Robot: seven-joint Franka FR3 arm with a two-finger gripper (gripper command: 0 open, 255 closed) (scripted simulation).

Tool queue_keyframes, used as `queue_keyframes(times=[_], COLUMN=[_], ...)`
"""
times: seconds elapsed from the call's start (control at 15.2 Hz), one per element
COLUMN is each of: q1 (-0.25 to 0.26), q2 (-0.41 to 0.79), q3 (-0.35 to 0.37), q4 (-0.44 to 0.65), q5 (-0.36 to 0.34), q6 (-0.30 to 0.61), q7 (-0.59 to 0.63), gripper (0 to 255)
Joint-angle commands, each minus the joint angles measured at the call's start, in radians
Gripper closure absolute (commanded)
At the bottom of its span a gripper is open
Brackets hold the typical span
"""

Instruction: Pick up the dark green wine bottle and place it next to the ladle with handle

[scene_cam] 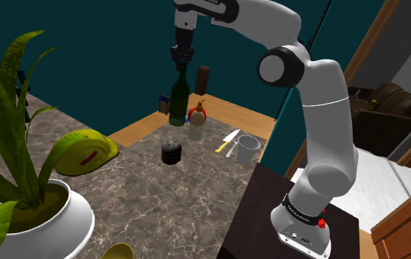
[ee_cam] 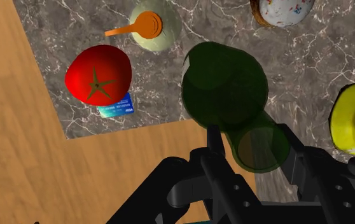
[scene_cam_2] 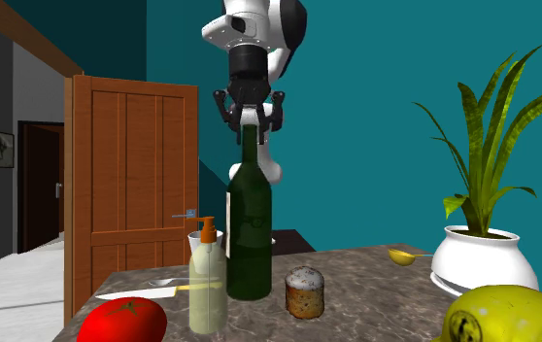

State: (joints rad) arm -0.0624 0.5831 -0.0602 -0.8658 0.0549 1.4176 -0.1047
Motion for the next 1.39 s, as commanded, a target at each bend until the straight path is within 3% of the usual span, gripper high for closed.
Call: queue_keyframes(times=[0.0,0.13,0.33,0.59,1.32], q1=[-0.003,-0.006,0.049,0.111,0.262], q2=[0.028,0.06,-0.093,-0.214,-0.396], q3=[0.001,0.002,0.008,0.027,0.109], q4=[0.077,0.151,-0.101,-0.289,-0.55], q5=[0.001,0.003,-0.007,-0.018,-0.033], q6=[-0.049,-0.091,0.01,0.078,0.164], q7=[0.001,0.003,0.052,0.126,0.354], gripper=[255,255,255,255,255])
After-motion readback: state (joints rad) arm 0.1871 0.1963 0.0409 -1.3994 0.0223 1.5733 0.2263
